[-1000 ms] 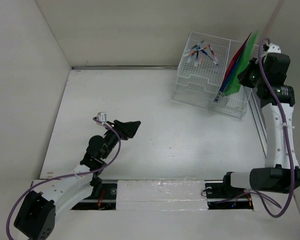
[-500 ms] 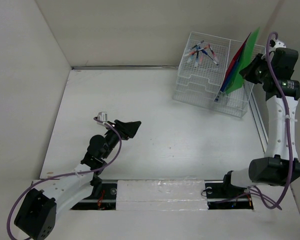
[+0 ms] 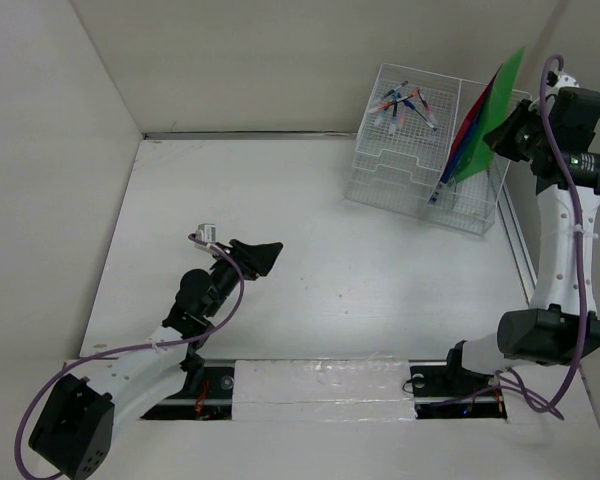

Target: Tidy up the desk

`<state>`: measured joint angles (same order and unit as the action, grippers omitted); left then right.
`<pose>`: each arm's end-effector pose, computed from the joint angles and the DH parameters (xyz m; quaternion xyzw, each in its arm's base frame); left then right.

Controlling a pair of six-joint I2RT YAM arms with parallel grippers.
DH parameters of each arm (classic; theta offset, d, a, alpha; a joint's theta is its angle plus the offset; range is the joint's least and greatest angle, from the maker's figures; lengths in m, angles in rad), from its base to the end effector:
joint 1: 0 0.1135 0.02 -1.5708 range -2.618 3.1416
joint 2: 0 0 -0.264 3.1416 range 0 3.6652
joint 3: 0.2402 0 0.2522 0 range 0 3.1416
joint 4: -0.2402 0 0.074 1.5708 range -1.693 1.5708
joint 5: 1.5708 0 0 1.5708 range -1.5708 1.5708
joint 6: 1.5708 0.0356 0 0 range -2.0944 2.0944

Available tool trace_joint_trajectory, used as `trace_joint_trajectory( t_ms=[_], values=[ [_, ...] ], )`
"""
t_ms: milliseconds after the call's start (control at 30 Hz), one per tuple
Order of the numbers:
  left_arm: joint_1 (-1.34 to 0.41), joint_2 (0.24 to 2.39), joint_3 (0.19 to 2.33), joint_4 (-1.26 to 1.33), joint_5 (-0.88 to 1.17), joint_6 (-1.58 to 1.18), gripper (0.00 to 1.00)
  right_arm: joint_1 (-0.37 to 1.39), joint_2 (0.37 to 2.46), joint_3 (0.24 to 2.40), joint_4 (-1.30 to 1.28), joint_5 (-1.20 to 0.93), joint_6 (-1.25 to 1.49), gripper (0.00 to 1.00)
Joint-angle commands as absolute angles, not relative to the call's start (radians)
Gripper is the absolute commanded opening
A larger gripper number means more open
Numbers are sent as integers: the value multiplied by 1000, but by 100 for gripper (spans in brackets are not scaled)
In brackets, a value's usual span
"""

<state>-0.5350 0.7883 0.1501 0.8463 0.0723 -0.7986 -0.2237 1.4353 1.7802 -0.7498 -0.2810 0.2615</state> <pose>0.1479 -0.0907 0.2256 -0.0549 0.6277 -0.4980 0.5959 0.2889 -0.0556 0.4717 0.1238 0.8209 0.1272 0.5428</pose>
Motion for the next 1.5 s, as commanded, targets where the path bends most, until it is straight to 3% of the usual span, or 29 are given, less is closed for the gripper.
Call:
trace_joint_trajectory(
  t_ms=[0,467,500,533,567,600,800,1167,1367,1467],
  values=[
    [-531,784,143,907,83,-795,67,-222,1434,1844,-601,-387,296,0],
    [-531,805,143,920,94,-796,67,-232,1419,1617,-491,-371,348,0],
    [-531,807,144,920,87,-798,67,-232,1422,1620,-488,-365,356,3],
    [-531,805,143,919,87,-796,67,-232,1422,1621,-471,-361,367,12],
    [-531,802,143,919,86,-793,67,-232,1420,1623,-454,-351,386,39],
    [-531,802,143,919,86,-793,67,-232,1420,1623,-454,-351,387,39],
    [-531,799,144,911,78,-790,67,-141,1349,1556,-350,-164,391,69],
    [-522,811,146,913,80,-792,67,67,993,936,63,237,367,85],
    [-522,857,150,939,101,-796,67,107,1023,894,115,343,351,87],
    [-522,858,150,939,97,-793,67,121,1075,911,139,432,345,83]
  ],
)
